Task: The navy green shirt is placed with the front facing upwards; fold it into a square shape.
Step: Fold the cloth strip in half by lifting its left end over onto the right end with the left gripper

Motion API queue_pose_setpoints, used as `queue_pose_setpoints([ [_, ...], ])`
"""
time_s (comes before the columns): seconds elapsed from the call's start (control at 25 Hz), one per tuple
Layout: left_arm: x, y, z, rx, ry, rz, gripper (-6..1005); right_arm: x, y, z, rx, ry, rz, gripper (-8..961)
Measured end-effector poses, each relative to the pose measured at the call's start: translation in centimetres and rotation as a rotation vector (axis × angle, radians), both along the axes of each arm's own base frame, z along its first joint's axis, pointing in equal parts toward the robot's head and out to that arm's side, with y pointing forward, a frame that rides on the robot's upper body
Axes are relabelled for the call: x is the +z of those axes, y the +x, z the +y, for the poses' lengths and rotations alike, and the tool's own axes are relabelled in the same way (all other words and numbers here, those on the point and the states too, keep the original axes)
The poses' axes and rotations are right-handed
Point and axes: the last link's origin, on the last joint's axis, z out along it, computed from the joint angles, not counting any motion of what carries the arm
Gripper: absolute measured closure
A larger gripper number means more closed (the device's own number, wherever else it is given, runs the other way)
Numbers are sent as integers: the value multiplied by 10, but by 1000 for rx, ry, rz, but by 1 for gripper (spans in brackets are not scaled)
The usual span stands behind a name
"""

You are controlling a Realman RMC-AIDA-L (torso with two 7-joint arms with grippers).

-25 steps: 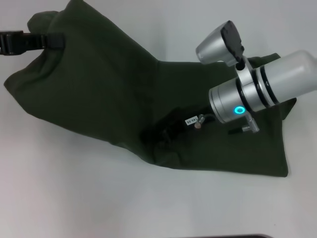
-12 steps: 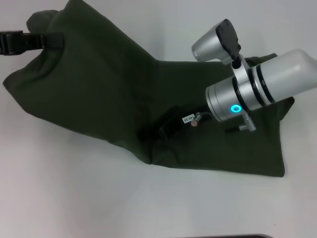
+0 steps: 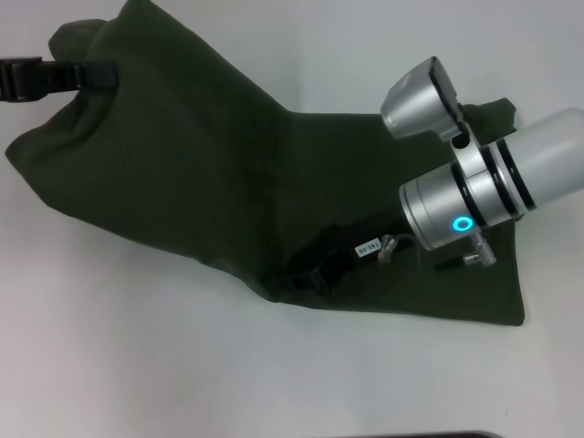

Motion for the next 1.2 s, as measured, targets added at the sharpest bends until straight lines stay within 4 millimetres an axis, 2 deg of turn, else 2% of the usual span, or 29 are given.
queue_pose_setpoints([
  [0.12,0,0,1,1,1,0,912,-4,-4,-1,17,-15,-14,889],
  [0.52,-1,2,2,-5,-2,1,909,-10,-11,15,-6,45,-65,888],
  [1.2,-1,1,2,-1,4,0,903,-23,-26,13,30,39,-56,888],
])
